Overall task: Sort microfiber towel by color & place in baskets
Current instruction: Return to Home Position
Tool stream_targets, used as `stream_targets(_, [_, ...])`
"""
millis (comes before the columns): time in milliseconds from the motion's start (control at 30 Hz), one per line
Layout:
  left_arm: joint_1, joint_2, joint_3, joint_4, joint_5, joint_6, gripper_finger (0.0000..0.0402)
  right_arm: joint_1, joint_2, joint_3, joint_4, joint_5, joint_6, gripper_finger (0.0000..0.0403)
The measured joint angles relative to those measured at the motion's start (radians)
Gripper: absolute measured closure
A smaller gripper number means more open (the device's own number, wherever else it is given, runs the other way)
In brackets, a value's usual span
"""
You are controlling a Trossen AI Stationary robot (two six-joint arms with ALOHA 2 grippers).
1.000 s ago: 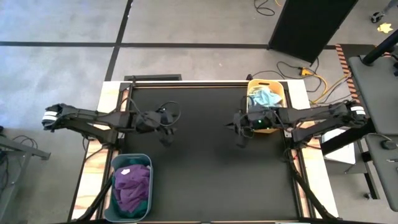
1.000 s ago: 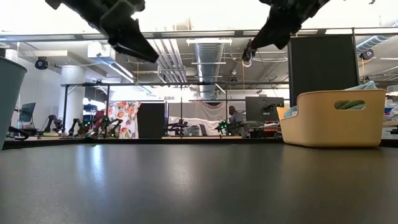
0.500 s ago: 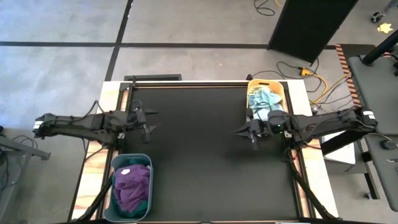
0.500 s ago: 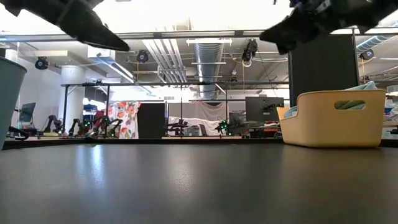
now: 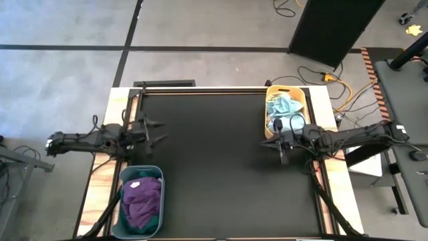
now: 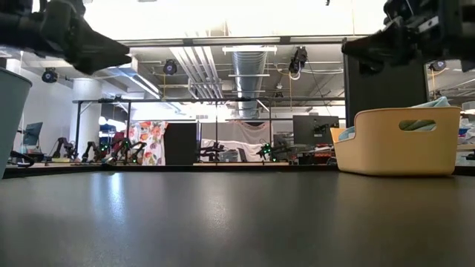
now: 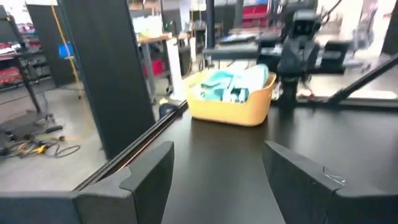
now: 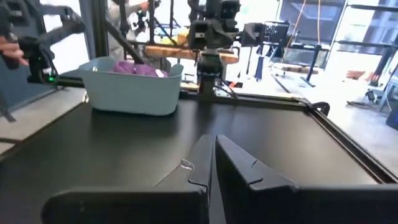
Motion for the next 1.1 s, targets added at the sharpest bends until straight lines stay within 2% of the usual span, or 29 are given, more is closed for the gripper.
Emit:
stream_targets(200, [0.001, -0.135, -0.073, 0.039, 0.132, -0.006, 0.0171, 0.000, -0.069, -0.087, 0.037, 0.000, 0.050, 0.0390])
stream_targets(367, [0.001, -0.246, -0.084, 0.000, 0.110, 0.038, 0.0171, 0.000, -0.117, -0.148, 0.117, -0.006, 0.058, 0.0390])
stream_targets(567, [0.002, -0.245, -0.107, -0.036, 0.089, 0.004, 0.0171, 0.000, -0.180, -0.179, 0.106, -0.008, 0.085, 0.0390])
stream_targets(767, [0.002, -0.246, -0.210, 0.047, 0.124, -0.076, 0.0171, 0.000, -0.219, -0.179, 0.103, -0.008, 0.081, 0.0390])
stream_targets(867, [0.002, -0.238, -0.222, 0.072, 0.140, -0.091, 0.0171, 0.000, -0.251, -0.179, 0.087, -0.008, 0.083, 0.0390])
stream_targets(1100, [0.002, -0.246, -0.195, 0.014, 0.137, -0.085, 0.0171, 0.000, -0.462, -0.180, -0.155, -0.008, 0.106, 0.0390])
